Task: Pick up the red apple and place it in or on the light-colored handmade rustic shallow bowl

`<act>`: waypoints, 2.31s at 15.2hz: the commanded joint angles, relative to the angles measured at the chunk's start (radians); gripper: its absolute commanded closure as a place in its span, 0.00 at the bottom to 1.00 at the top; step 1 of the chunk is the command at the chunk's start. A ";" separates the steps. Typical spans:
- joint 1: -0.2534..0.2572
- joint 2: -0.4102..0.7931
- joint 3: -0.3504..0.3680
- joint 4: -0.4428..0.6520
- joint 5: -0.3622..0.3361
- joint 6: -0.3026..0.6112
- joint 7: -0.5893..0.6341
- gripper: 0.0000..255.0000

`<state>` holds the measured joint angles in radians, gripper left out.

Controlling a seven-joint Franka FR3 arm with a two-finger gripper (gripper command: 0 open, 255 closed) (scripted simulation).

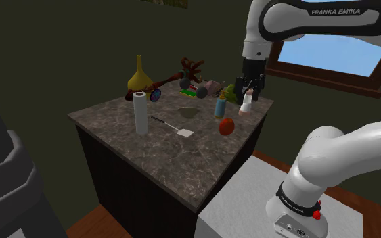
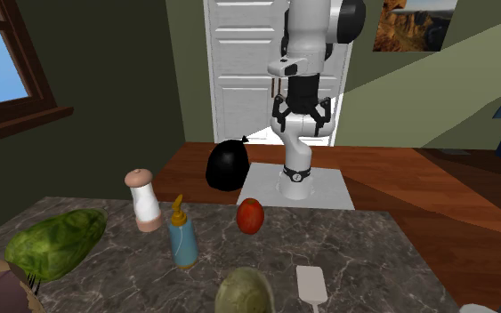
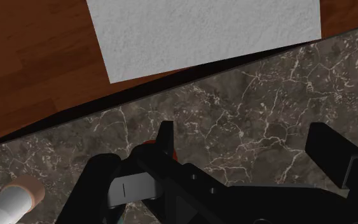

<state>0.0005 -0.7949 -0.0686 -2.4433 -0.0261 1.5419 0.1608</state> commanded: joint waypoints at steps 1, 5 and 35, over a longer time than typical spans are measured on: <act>0.000 0.000 0.000 0.000 0.000 0.000 0.000 0.00; -0.021 0.084 -0.045 -0.038 -0.035 0.136 -0.035 0.00; -0.064 0.554 -0.207 -0.064 -0.069 0.679 -0.164 1.00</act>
<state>-0.0641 -0.2413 -0.2752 -2.5063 -0.0958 2.2215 -0.0036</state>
